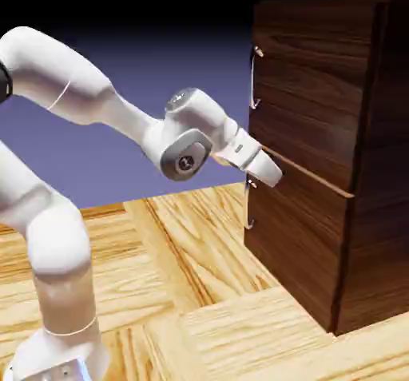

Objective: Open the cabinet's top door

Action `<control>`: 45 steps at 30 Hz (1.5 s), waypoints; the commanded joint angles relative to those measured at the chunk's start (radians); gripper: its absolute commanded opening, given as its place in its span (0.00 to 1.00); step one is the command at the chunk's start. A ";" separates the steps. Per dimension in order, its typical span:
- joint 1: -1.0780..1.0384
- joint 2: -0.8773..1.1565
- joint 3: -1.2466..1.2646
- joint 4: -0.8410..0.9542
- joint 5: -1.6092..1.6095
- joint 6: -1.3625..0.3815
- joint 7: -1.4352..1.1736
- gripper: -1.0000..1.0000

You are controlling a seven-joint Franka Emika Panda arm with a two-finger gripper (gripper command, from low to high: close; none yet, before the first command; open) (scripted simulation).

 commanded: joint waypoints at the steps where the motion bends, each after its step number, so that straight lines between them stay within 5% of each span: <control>1: -0.020 -0.012 0.025 0.013 0.042 0.002 0.044 0.50; 45: -0.890 -0.538 1.136 0.581 1.895 0.071 1.957 0.50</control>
